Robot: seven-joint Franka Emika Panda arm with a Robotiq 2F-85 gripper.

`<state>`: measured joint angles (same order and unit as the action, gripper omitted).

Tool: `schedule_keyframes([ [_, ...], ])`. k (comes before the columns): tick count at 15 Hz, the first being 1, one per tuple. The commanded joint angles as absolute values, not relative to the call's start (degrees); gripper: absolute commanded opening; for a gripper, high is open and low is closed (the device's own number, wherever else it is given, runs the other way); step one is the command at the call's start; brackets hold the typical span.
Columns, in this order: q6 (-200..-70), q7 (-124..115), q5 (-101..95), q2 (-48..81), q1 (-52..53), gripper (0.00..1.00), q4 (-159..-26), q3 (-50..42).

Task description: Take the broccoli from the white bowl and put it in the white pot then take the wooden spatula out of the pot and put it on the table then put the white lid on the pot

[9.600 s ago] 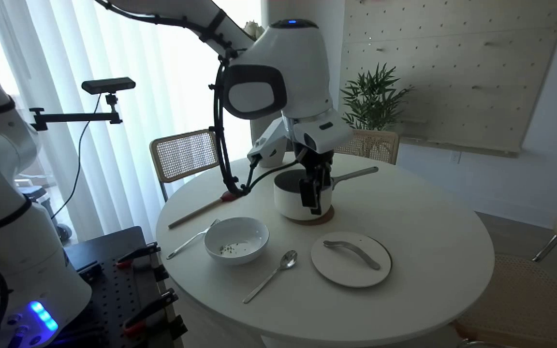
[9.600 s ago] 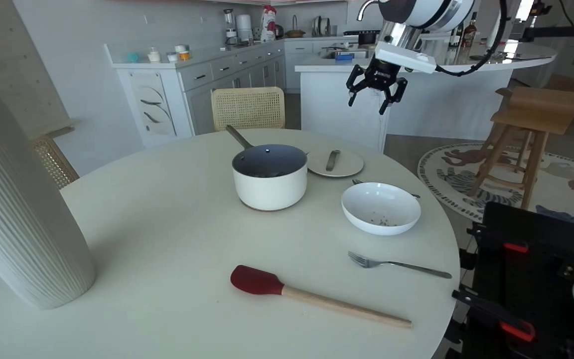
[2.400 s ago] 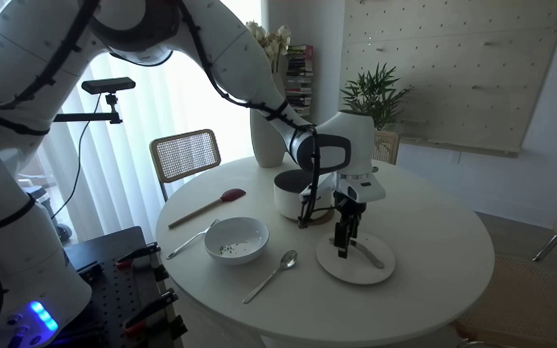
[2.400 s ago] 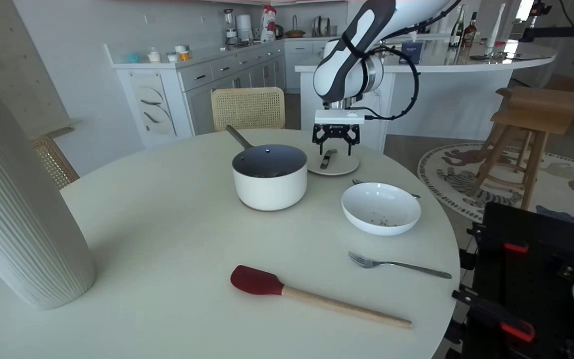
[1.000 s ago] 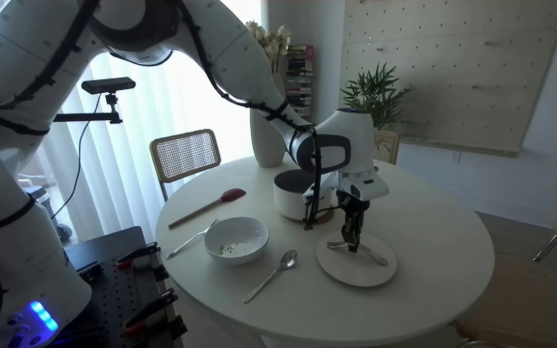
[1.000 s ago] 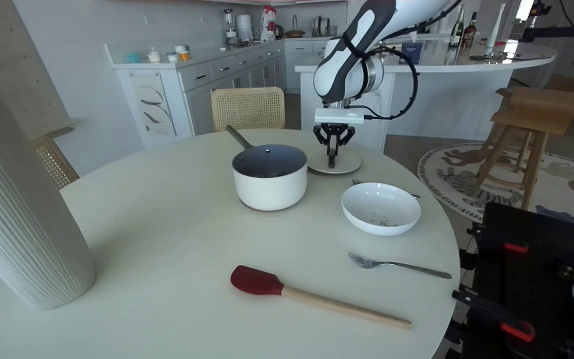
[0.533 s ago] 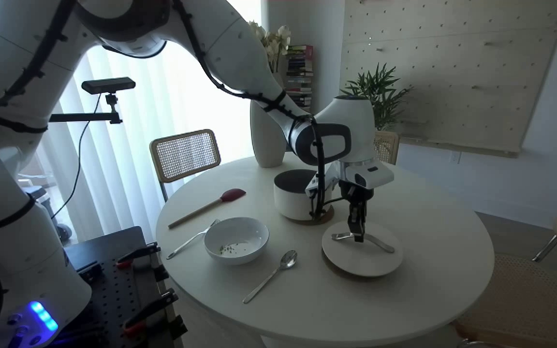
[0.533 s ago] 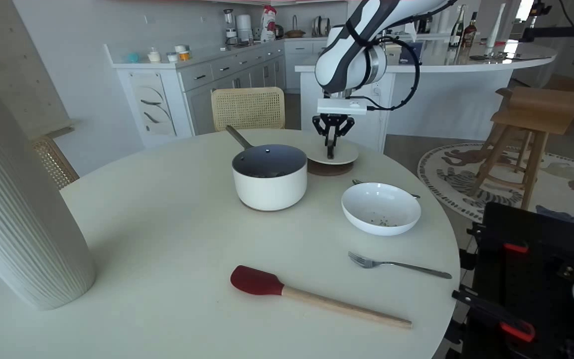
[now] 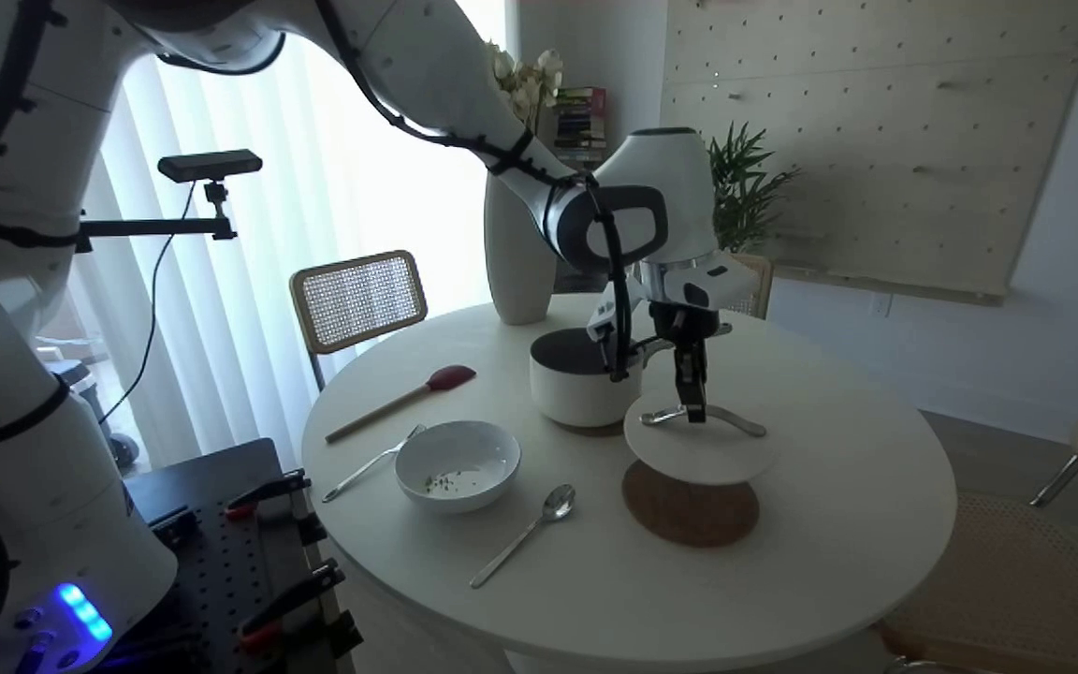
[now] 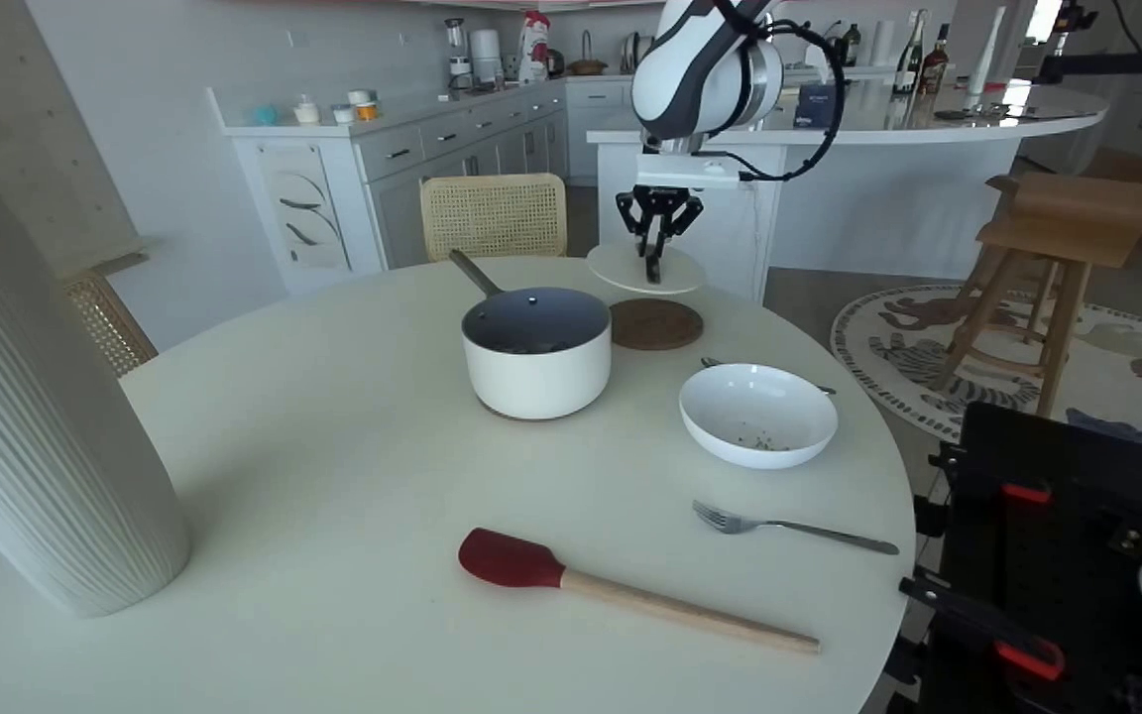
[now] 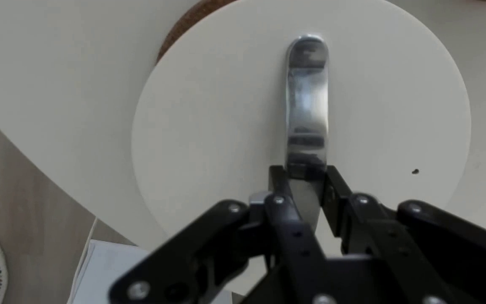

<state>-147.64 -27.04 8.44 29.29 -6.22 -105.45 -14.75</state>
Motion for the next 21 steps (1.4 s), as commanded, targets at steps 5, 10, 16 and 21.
schedule_keyframes([
  [5, -147.97, -26.56, 0.77, 18.01, -2.96, 0.06, -111.47, -15.04],
  [10, -147.16, -26.52, -2.84, 15.35, -0.93, 0.06, -110.93, -13.49],
  [16, -145.79, -26.22, -3.07, 16.16, 0.75, 0.06, -108.08, -10.23],
  [21, -144.86, -25.37, -1.74, 18.04, 1.87, 0.06, -105.71, -7.35],
])
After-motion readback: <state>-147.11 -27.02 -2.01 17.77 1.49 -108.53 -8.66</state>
